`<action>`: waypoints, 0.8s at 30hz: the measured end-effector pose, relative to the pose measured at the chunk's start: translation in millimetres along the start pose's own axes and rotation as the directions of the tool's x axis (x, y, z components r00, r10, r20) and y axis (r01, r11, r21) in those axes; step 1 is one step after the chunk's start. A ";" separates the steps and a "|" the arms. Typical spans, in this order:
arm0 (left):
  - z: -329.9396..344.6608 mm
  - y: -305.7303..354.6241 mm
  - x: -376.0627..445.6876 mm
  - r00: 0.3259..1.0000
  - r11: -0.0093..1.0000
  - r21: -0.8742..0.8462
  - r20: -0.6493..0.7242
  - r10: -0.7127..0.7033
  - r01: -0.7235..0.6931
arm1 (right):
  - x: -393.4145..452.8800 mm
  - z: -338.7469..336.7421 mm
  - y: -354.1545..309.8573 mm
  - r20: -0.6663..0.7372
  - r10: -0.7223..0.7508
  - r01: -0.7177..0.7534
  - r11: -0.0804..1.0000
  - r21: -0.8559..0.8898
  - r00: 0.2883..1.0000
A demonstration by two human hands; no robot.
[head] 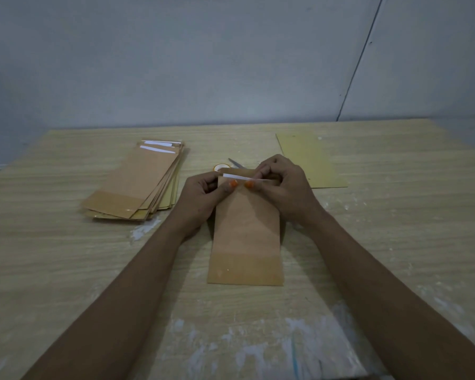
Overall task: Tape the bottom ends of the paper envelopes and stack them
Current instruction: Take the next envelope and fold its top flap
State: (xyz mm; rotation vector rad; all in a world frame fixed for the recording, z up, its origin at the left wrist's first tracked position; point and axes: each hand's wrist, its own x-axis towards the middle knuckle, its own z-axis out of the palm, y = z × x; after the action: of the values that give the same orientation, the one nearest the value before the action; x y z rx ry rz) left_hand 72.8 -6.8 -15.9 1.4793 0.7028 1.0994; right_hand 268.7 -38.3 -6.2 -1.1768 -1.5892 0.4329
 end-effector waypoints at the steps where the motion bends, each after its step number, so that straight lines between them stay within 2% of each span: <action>1: 0.8 0.8 -0.2 1.000 1.000 -0.009 -0.008 -0.002 0.002 | 0.1 -0.2 -0.1 -0.009 -0.011 0.011 1.000 -0.010 1.000; 7: 0.9 2.6 -1.1 0.998 0.999 0.014 -0.046 0.036 -0.035 | 0.1 0.0 -2.5 0.000 -0.029 0.029 0.997 -0.066 1.000; 10: 2.2 4.7 -2.8 0.986 0.973 0.176 -0.052 0.161 -0.150 | 0.4 -0.6 -0.6 0.003 -0.040 0.040 0.996 -0.079 0.999; 12: 4.0 6.1 -3.4 0.973 0.926 0.302 0.013 0.232 -0.225 | -0.2 -1.3 -1.2 0.008 -0.037 0.037 0.997 -0.068 0.999; 16: -1.1 2.4 -2.4 0.977 0.885 0.415 0.111 0.180 -0.210 | -0.4 -2.5 -2.3 0.029 -0.054 0.056 0.997 -0.056 0.998; 20: -8.0 0.3 -0.4 0.989 0.902 0.407 0.091 0.118 -0.145 | 0.4 -1.9 -1.2 0.063 -0.095 0.099 0.993 -0.067 0.994; 24: -11.0 -0.4 2.3 0.985 0.887 0.429 0.107 0.137 -0.170 | 0.1 -2.1 -2.6 0.095 -0.082 0.089 0.993 -0.076 0.992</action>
State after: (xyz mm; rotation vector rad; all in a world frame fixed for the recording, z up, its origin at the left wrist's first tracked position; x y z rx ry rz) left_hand 63.8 -0.1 -16.2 1.9796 0.8285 1.0396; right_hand 269.4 -39.9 -3.4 -1.1584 -1.7442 0.3749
